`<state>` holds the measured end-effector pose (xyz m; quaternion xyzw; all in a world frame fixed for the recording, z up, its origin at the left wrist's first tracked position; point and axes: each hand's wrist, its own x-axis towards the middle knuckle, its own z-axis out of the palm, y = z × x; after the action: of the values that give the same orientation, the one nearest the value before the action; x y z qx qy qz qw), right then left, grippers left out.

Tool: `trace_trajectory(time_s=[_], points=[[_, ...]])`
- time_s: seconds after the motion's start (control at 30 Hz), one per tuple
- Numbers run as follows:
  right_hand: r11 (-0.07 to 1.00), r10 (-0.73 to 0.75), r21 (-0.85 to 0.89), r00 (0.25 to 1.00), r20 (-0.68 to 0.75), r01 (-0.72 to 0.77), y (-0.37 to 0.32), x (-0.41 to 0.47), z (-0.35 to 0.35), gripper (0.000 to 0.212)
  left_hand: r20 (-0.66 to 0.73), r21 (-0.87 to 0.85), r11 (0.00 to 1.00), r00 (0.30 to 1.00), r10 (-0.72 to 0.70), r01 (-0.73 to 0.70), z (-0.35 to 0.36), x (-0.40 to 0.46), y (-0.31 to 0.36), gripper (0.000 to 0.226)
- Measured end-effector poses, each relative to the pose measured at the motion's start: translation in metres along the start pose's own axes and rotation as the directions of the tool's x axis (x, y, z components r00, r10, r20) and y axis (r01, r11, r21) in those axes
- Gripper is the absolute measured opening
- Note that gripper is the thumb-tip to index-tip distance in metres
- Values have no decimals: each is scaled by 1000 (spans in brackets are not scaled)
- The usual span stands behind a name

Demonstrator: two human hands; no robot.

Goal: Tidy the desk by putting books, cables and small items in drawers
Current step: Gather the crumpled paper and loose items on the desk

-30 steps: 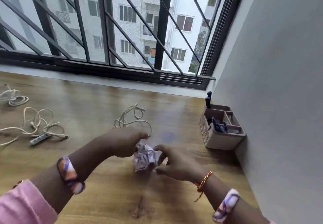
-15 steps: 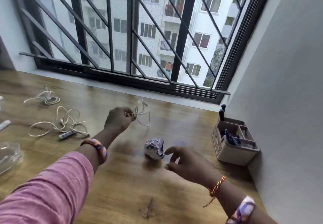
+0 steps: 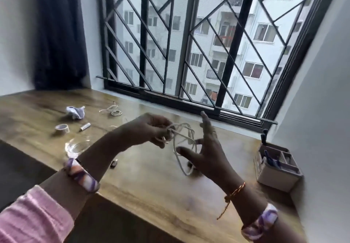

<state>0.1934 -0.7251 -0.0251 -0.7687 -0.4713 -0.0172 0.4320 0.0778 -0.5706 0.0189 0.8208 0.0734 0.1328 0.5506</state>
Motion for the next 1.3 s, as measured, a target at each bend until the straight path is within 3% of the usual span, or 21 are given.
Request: trace_trajectory(time_s=[0.07, 0.17, 0.27, 0.33, 0.47, 0.6, 0.67, 0.73, 0.87, 0.93, 1.0, 1.03, 1.1, 1.17, 1.3], points=[[993, 7, 115, 998, 60, -14, -6, -8, 15, 80, 85, -91, 994, 995, -55, 62, 9, -29, -5, 16], [956, 68, 276, 990, 123, -100, -16, -21, 40, 17, 47, -50, 989, 989, -137, 139, 5, -58, -20, 17], [897, 231, 334, 951, 207, -291, -30, -23, 63, 14, -85, 88, 977, 978, -188, 196, -15, -75, -40, 23], [820, 371, 346, 884, 284, -456, -35, -17, 77, 15, -163, 86, 971, 964, -208, 224, -31, -86, -54, 25], [492, 601, 456, 668, 439, -742, -28, 7, 114, 27, -267, -60, 949, 911, -315, 311, -74, -111, -94, 23], [105, 704, 581, 474, 530, -807, -17, 40, 163, 25, -345, -139, 887, 818, -461, 441, -135, -132, -151, 13], [41, 749, 605, 425, 508, -795, -14, 57, 179, 23, -413, -99, 872, 777, -474, 480, -162, -134, -173, 10], [124, 805, 640, 454, 382, -758, -12, 75, 201, 10, -435, -61, 866, 768, -470, 496, -190, -133, -194, 7], [301, 814, 685, 553, 178, -663, -25, 88, 213, 8, -364, 66, 883, 835, -412, 465, -231, -112, -211, 6], [521, 782, 509, 622, 37, -685, -31, 82, 209, 22, -337, 165, 892, 874, -350, 420, -248, -93, -214, 4], [725, 689, 123, 714, -127, -678, -34, 76, 202, 43, -351, 297, 883, 902, -252, 363, -262, -69, -217, 4], [769, 624, -46, 765, -162, -637, -38, 75, 200, 45, -365, 352, 868, 905, -218, 350, -267, -56, -217, 5], [822, 513, -210, 848, -132, -530, -49, 74, 202, 35, -380, 466, 812, 908, -176, 352, -274, -28, -222, 15], [867, 436, -254, 900, -31, -429, -58, 75, 211, 26, -348, 630, 690, 924, -161, 357, -281, 2, -237, 22], [926, 254, -324, 956, 149, -196, -57, 88, 241, 33, -194, 839, 466, 954, -227, 281, -291, 51, -278, 18]])
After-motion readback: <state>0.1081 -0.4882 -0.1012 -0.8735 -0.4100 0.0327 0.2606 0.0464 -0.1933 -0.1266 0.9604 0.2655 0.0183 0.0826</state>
